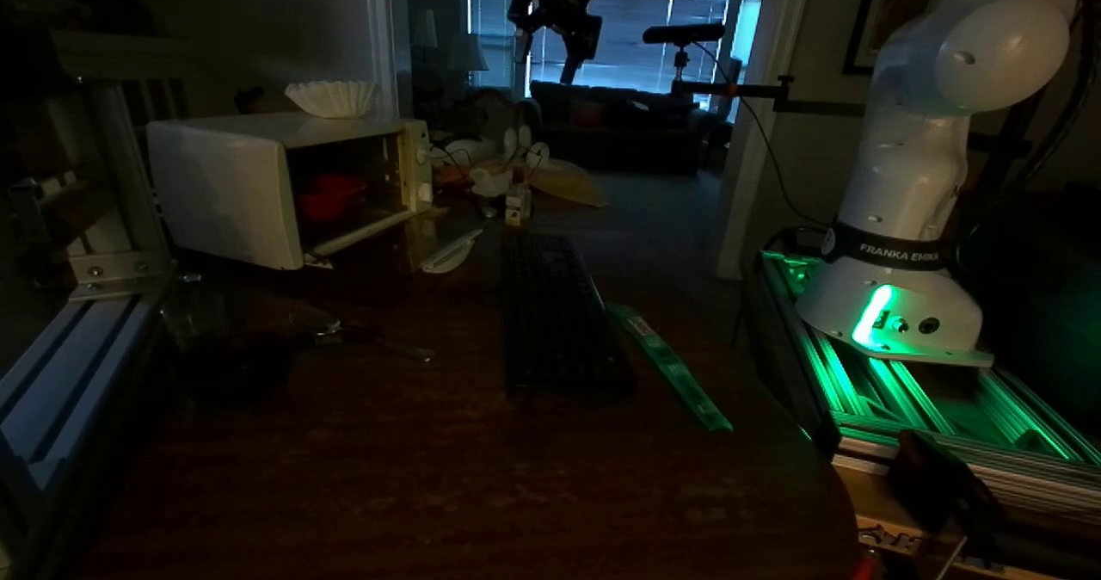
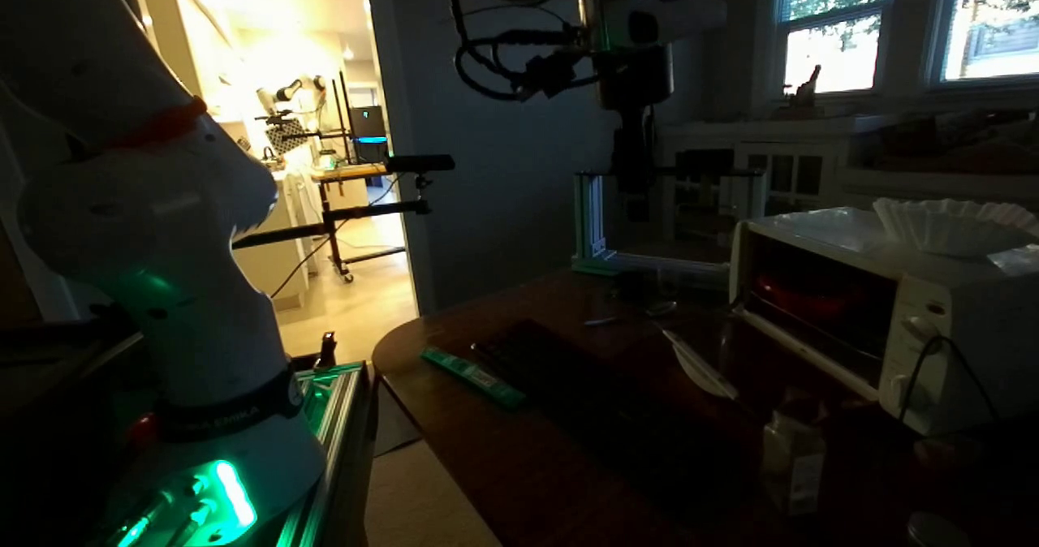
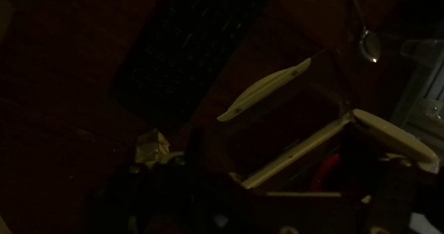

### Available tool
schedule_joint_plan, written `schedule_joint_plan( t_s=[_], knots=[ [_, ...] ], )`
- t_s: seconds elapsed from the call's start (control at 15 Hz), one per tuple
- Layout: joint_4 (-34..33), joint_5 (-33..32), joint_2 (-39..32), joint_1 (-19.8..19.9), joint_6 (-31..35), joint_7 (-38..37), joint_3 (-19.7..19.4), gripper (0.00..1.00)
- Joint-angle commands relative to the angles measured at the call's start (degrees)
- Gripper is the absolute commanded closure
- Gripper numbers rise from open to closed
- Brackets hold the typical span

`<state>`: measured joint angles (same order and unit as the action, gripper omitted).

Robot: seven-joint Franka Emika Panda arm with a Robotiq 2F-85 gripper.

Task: Remove the orange bowl from the microwave and put it on the table

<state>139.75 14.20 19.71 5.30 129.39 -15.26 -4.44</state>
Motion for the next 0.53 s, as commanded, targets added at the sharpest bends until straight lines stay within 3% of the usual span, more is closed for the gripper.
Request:
schedule_joint_plan(
  t_s=[0.0, 0.47],
  knots=[
    [3.8, 9.3, -2.6, -1.5, 12.3, -2.0, 0.1, 0.0],
    [5.9, 36.7, -11.5, -11.9, 38.0, 4.5, 1.0, 0.0]
  ],
)
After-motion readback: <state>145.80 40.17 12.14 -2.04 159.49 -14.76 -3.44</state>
